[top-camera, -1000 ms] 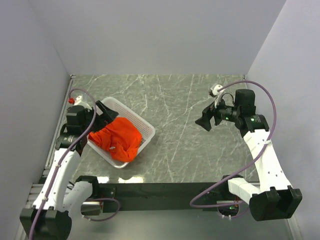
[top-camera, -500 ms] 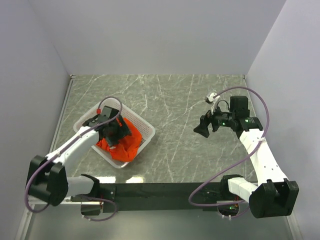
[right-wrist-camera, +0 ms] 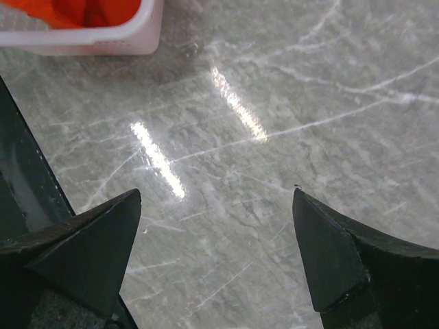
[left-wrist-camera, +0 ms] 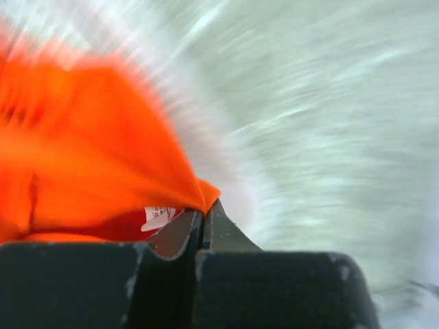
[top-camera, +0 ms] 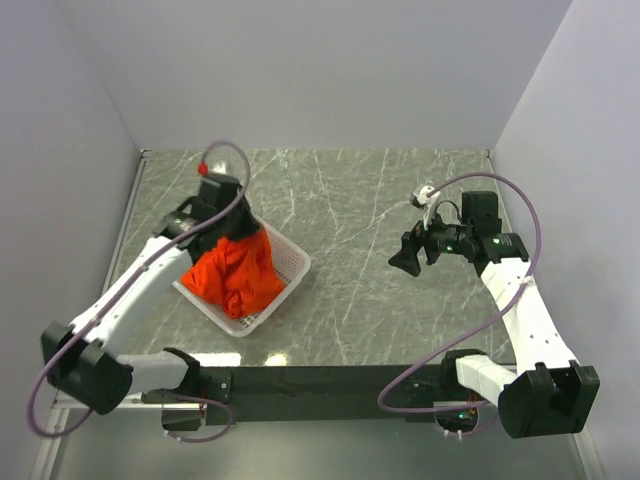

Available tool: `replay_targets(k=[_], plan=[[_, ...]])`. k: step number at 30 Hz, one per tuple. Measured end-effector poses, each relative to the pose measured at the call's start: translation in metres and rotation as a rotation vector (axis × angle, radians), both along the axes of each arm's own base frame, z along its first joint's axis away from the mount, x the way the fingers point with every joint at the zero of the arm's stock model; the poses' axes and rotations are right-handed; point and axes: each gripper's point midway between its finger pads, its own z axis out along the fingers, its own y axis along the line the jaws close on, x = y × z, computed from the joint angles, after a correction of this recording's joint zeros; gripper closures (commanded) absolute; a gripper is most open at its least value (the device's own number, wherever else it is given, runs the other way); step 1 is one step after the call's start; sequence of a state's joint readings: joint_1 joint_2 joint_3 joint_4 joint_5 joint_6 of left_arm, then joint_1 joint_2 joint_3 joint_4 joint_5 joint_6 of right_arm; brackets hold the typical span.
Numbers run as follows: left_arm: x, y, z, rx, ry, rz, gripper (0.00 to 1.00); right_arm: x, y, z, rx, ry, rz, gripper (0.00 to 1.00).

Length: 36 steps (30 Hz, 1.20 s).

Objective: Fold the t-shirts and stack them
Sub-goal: Grab the tshirt from the pile, then move the tshirt to the center of the board

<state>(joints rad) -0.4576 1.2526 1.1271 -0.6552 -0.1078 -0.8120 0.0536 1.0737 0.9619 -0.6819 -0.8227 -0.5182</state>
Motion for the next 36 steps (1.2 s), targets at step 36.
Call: replay_targets(k=[36], plan=[[0.045, -0.226, 0.218, -0.567, -0.453, -0.612, 0.88, 0.015, -0.057, 0.100, -0.007, -0.268, -0.144, 0.04]])
